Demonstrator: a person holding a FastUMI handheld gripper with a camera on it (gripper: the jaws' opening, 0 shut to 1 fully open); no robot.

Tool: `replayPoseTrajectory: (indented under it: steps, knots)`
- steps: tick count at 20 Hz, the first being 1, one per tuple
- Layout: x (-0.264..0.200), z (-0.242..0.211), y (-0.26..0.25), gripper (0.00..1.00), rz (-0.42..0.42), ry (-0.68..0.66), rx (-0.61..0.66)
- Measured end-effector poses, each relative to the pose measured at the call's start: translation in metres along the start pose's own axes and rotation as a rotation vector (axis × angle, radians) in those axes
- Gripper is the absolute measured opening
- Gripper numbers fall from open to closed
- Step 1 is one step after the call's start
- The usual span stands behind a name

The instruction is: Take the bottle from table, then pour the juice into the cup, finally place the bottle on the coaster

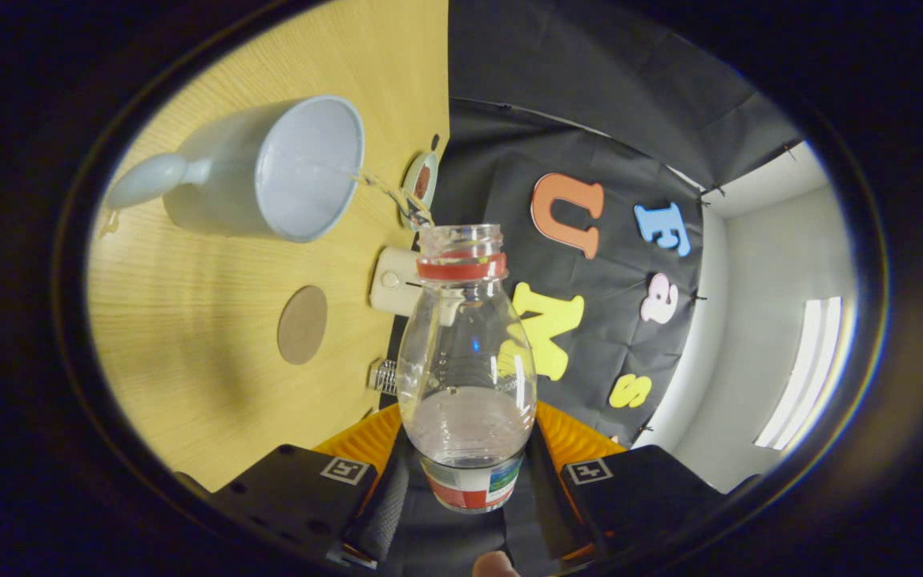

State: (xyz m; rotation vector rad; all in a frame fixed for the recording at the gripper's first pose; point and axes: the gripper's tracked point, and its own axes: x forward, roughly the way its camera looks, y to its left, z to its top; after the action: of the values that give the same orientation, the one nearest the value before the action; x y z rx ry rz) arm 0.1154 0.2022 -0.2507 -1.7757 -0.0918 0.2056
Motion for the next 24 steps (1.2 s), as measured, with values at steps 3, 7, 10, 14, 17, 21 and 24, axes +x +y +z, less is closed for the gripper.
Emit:
replayPoseTrajectory:
  steps: [3,7,10,14,17,21,24]
  knots:
    - [0.001,-0.002,-0.001,0.74,0.000,0.005,-0.013]
    - [0.002,-0.001,-0.001,0.74,0.007,0.003,-0.032]
    - [0.001,0.000,-0.001,0.74,0.009,-0.001,-0.049]
    - [0.004,-0.001,-0.002,0.74,0.017,0.002,-0.071]
    - [0.003,-0.001,-0.004,0.74,0.018,0.005,-0.083]
    - [0.003,-0.001,-0.009,0.74,0.008,0.002,-0.094]
    - [0.003,-0.002,-0.013,0.74,0.003,-0.001,-0.110]
